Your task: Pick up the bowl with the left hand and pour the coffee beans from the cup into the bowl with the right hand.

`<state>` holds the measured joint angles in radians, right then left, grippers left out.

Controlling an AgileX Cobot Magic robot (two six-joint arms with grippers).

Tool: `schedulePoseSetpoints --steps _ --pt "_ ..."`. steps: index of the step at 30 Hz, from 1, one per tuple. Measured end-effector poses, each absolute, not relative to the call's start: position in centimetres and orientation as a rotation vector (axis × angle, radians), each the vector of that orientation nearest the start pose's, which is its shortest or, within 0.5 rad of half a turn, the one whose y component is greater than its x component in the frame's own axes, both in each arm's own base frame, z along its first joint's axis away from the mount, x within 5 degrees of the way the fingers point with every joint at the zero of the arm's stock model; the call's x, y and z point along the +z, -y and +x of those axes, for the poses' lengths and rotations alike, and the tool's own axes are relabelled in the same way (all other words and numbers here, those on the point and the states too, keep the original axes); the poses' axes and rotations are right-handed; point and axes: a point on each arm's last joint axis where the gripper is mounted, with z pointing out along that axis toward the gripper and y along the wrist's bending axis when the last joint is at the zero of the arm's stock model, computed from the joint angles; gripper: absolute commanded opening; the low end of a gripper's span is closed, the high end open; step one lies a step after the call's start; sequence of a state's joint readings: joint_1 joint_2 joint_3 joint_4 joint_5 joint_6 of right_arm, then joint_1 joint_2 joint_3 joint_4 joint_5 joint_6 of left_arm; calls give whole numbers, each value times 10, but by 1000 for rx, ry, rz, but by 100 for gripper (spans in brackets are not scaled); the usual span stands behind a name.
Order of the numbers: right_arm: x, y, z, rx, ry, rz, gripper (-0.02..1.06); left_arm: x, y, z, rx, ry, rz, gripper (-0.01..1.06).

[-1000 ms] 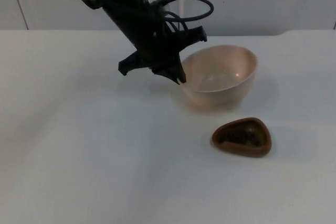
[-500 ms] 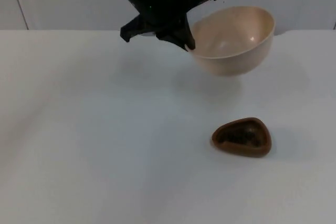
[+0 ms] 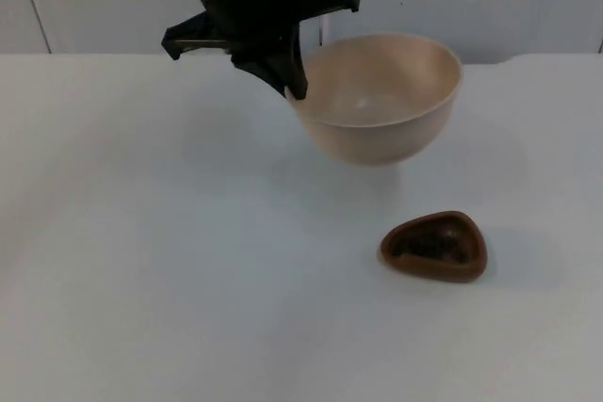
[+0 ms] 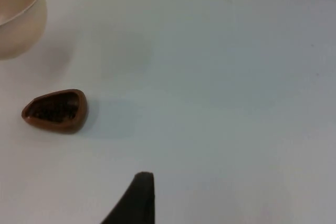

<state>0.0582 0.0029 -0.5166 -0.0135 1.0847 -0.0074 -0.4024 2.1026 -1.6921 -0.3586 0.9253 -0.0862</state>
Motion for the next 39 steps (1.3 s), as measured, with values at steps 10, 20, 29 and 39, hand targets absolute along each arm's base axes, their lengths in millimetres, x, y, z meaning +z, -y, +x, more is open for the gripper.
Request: schedulePoseSetpoints --steps 10,20,29,39 --pt "280 2 -7 19 -2054 -59 105 208 169 344 -494 -2835 332 0" --pt "280 2 -7 17 -2054 -59 105 201 149 301 -451 -2845 380 0" --pt "280 2 -7 17 -2054 -59 105 188 136 275 -416 -2859 423 0" --pt "280 2 -7 17 -2054 -59 105 186 135 275 -394 -2836 448 0"
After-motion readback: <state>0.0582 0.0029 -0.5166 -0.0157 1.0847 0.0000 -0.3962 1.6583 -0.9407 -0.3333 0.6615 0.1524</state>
